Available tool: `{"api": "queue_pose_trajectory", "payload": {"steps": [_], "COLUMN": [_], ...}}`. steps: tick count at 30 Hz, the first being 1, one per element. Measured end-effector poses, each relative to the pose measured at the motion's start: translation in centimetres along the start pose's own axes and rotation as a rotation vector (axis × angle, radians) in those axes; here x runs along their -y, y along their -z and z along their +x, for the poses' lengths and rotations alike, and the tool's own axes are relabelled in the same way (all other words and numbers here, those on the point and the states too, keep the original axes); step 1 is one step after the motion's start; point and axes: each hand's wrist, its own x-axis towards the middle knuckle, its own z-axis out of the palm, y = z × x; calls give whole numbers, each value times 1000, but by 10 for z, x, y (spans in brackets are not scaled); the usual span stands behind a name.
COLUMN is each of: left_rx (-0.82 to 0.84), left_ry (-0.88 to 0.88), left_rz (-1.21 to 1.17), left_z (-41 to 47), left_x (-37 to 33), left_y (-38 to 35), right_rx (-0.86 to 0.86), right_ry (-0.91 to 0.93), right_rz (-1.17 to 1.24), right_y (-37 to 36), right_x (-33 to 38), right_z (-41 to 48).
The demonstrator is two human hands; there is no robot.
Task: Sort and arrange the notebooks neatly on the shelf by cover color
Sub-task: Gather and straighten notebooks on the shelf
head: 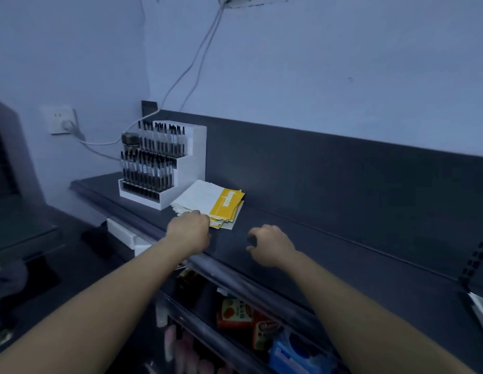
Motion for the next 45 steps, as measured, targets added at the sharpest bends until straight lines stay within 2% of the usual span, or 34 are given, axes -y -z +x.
{"api": "queue_pose_trajectory", "payload": {"steps": [5,12,18,27,32,39,45], "left_rx": [-5,5,77,77,79,-15,37], "left_ry": [38,89,139,175,184,167,224], "left_rz": [0,-45,-58,-147,-216,-204,-482], "left_z": [38,100,143,181,191,193,195], "left_x": [26,47,59,73,86,85,77], "left_y": [-10,-29,-54,-67,-69,-65,-58], "right_rx": [-15,-18,45,18,-16,24,32], "right_ry": [13,4,-17,35,-2,-109,-169], "right_rz": [6,130,183,65,144,422,538], "right_y": [-4,-14,-18,-23,-20,-17,-20], "right_x": [12,10,8,23,26,28,31], "right_z": [50,125,165,204,221,229,226]}}
